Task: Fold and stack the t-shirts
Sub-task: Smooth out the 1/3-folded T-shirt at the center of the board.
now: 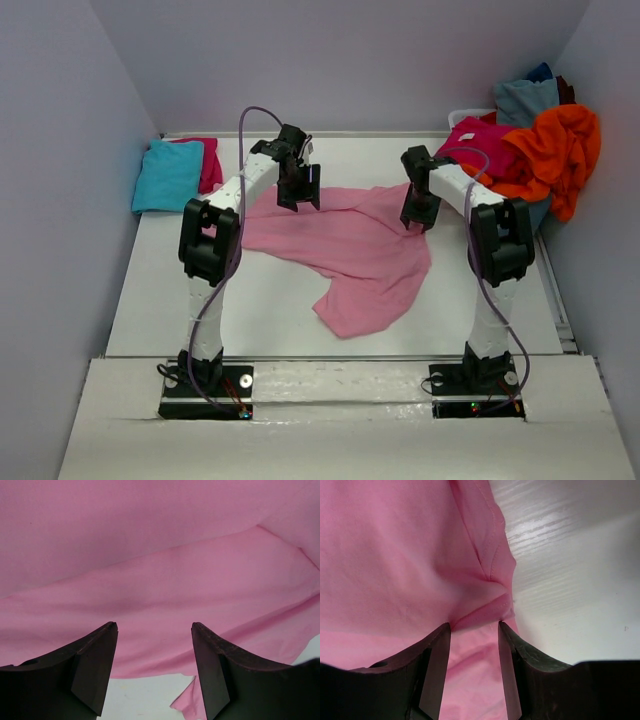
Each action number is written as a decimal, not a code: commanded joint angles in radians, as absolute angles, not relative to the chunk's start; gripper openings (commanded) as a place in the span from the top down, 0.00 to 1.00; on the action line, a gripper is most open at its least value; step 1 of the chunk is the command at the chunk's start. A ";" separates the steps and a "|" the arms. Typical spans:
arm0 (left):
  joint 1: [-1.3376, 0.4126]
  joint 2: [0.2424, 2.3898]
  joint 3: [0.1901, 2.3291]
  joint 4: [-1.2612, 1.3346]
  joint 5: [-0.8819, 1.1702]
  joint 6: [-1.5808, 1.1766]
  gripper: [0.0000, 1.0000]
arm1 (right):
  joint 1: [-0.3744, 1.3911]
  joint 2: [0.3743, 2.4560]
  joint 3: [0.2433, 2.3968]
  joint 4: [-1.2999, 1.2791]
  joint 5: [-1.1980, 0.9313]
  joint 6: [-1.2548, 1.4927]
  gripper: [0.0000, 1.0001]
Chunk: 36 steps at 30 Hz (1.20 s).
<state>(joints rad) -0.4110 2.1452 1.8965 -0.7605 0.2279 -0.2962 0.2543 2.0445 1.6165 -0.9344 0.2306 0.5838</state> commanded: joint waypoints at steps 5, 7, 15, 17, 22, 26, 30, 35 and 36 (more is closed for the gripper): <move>-0.411 2.085 1.894 -0.776 0.226 -0.281 0.27 | 0.250 2.062 1.640 -0.923 0.258 0.595 0.51; -0.411 2.089 1.899 -0.778 0.227 -0.281 0.27 | 0.250 2.056 1.632 -0.923 0.261 0.595 0.51; -0.411 2.095 1.904 -0.778 0.230 -0.282 0.27 | 0.250 2.034 1.605 -0.930 0.258 0.597 0.52; -0.411 2.094 1.904 -0.778 0.229 -0.281 0.27 | 0.250 2.019 1.600 -0.936 0.250 0.600 0.52; -0.411 2.097 1.905 -0.778 0.225 -0.281 0.27 | 0.250 1.985 1.565 -0.933 0.241 0.604 0.52; -0.411 2.106 1.917 -0.781 0.230 -0.282 0.27 | 0.250 1.991 1.536 -0.911 0.239 0.603 0.52; -0.411 2.109 1.924 -0.785 0.229 -0.282 0.27 | 0.250 2.016 1.532 -0.893 0.238 0.601 0.54; -0.411 2.105 1.911 -0.784 0.227 -0.281 0.27 | 0.250 2.049 1.586 -0.888 0.274 0.581 0.56; -0.411 2.103 1.908 -0.782 0.226 -0.281 0.27 | 0.250 2.063 1.600 -0.891 0.281 0.577 0.56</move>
<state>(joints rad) -0.4110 2.1452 1.8965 -0.7616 0.2276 -0.2958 0.2546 2.0392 1.5356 -0.9150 0.2321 0.5869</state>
